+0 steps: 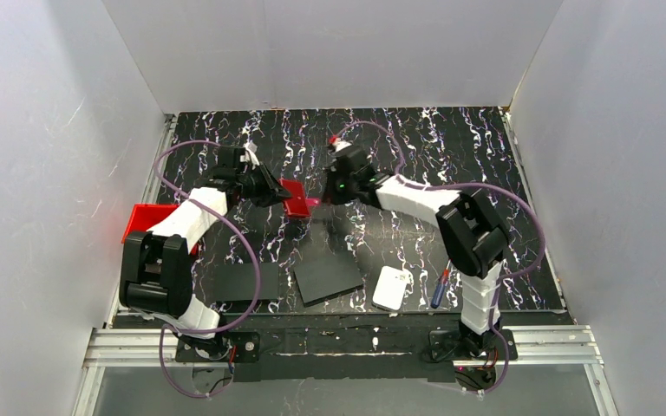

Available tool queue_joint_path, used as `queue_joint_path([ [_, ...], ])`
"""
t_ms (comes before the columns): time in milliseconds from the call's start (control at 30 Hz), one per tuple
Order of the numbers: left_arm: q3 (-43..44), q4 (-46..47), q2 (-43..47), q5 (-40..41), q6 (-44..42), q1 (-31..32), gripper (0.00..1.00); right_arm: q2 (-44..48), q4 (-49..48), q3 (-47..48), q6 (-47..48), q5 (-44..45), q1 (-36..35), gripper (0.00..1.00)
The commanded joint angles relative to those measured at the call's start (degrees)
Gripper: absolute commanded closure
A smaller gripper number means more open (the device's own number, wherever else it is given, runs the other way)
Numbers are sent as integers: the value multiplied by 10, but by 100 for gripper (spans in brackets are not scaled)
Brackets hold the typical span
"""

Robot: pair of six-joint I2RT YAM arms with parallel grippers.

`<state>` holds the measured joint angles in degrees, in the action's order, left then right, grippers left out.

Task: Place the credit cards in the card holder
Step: Open the card holder at the center of the board.

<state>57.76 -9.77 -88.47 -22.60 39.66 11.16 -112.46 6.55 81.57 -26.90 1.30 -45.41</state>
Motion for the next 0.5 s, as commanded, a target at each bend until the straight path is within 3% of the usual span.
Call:
queue_joint_path([
  [0,13,35,35,-107,-15,-29,100,30,-97,-53,15,-142,76,99],
  [133,7,79,29,-167,-9,-36,100,15,-93,-46,-3,-235,94,97],
  [267,0,128,24,-232,-2,-39,100,46,-177,-106,-38,-370,150,52],
  [400,-1,123,33,-238,-26,-39,100,72,-250,-115,-68,-458,150,31],
  [467,0,121,30,-238,-29,-39,100,81,-239,-106,-62,-446,139,26],
])
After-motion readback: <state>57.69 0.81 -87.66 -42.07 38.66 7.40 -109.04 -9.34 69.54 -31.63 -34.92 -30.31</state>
